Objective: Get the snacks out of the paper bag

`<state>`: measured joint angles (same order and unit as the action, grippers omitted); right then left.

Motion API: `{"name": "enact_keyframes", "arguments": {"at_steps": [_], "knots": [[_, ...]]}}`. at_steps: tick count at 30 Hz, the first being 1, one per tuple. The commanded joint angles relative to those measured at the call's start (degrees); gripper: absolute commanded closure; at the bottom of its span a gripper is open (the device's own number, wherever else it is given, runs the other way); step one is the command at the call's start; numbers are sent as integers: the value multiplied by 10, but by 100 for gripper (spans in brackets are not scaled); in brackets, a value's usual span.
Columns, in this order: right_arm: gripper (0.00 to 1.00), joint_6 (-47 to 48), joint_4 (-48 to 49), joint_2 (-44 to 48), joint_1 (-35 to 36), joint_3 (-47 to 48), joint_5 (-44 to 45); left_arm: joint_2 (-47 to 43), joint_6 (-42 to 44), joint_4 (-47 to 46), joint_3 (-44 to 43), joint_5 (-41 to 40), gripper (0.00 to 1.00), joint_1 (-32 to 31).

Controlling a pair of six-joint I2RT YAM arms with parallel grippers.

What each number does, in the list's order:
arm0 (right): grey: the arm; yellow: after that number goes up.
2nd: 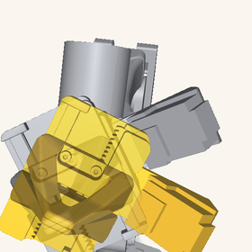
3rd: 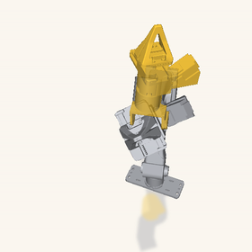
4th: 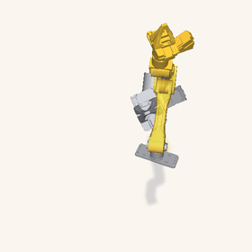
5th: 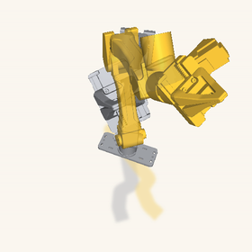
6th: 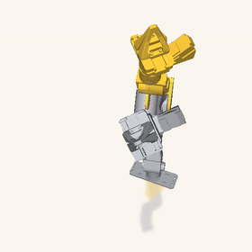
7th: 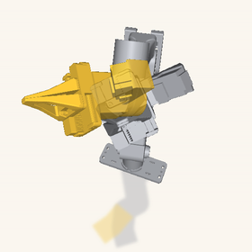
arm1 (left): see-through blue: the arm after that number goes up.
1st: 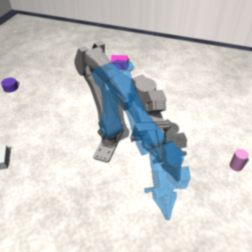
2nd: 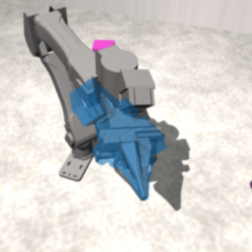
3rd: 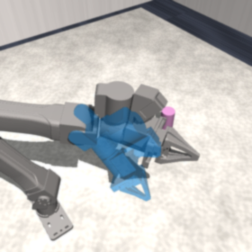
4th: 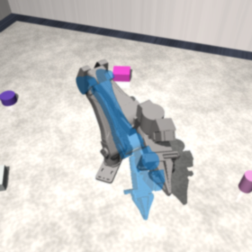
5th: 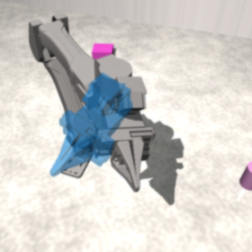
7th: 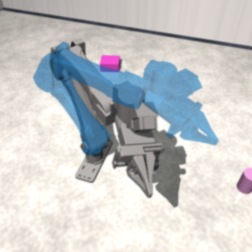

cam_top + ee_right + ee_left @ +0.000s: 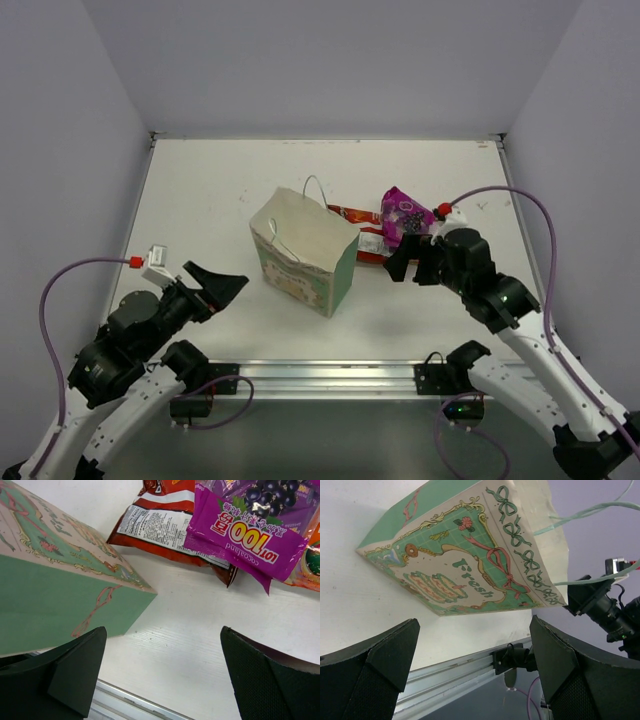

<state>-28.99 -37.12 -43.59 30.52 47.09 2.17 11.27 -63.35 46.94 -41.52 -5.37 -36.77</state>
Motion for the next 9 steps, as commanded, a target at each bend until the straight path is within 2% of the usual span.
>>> {"name": "enact_keyframes", "arguments": {"at_steps": [1,9], "knots": [[1,-39,33,38,1,-37,-37,-15,-22,3,17,-22,0,-2],[1,-91,88,100,1,-129,-95,-61,-55,-12,62,-30,0,-2]]}}
